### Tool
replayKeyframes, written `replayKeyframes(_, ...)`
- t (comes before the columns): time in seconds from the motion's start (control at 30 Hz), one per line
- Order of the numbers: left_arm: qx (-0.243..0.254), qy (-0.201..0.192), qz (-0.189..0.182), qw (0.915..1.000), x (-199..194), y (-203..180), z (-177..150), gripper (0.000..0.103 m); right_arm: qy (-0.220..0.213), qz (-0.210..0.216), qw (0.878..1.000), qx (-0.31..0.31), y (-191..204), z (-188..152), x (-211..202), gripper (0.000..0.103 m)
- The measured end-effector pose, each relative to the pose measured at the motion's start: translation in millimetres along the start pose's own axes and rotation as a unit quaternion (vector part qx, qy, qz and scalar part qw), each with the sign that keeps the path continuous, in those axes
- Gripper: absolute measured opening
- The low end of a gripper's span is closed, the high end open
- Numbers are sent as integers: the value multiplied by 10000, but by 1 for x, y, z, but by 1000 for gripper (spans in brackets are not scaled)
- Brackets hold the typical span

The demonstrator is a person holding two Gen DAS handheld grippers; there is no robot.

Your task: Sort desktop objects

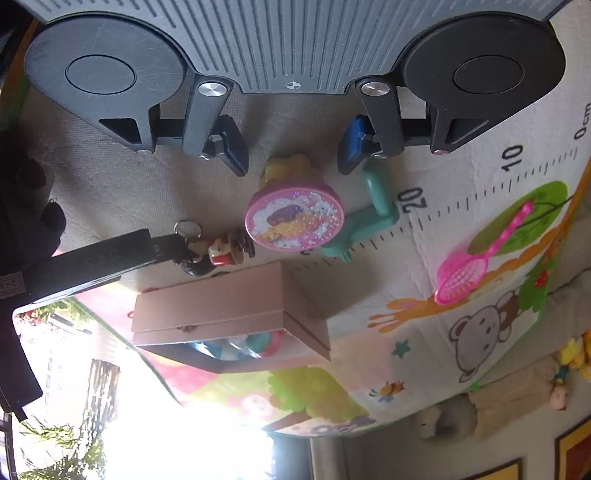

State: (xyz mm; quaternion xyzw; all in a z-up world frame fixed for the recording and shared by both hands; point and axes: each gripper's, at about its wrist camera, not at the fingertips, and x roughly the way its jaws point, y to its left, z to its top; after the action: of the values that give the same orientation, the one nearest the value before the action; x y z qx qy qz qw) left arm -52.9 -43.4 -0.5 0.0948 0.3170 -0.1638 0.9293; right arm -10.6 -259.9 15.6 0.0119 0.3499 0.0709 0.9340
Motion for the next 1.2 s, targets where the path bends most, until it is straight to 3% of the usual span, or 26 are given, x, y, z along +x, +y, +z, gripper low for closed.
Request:
replayKeyframes(0.07,44,25,15,10000,-5,1,-3,62,22,34,10000,-48,1,1,1,103)
replayKeyframes(0.13,21,36,39,10000,-7,3,-4,73,-15,65,9998,-189,6,2,-1,103)
replayKeyframes(0.33,-187,134,65,9997,-6,7,-4,81,145,690,9975,-94,30,17,4,102)
replayKeyframes(0.5,-405,261,63,9988,-5,11,-3,84,276,788,9963,-184,53,26,21,84)
replayKeyframes(0.57,-434,288,78,9986,-5,11,-2,85,333,620,9970,-323,59,27,25,67)
replayKeyframes(0.83,-346,237,56,9991,2,4,11,87,176,619,9974,-317,34,25,-14,67)
replayKeyframes(1.0,-294,70,146,9994,13,-4,29,85,218,660,9969,-366,17,20,-43,67)
replayKeyframes(1.07,-258,23,174,9995,16,-5,35,78,215,620,9966,-504,15,15,-56,67)
replayKeyframes(1.1,-211,7,174,9996,16,-7,37,62,215,619,9963,-565,14,13,-62,67)
replayKeyframes(1.2,-49,-167,27,9998,2,-11,46,61,136,672,9950,-731,10,13,-83,67)
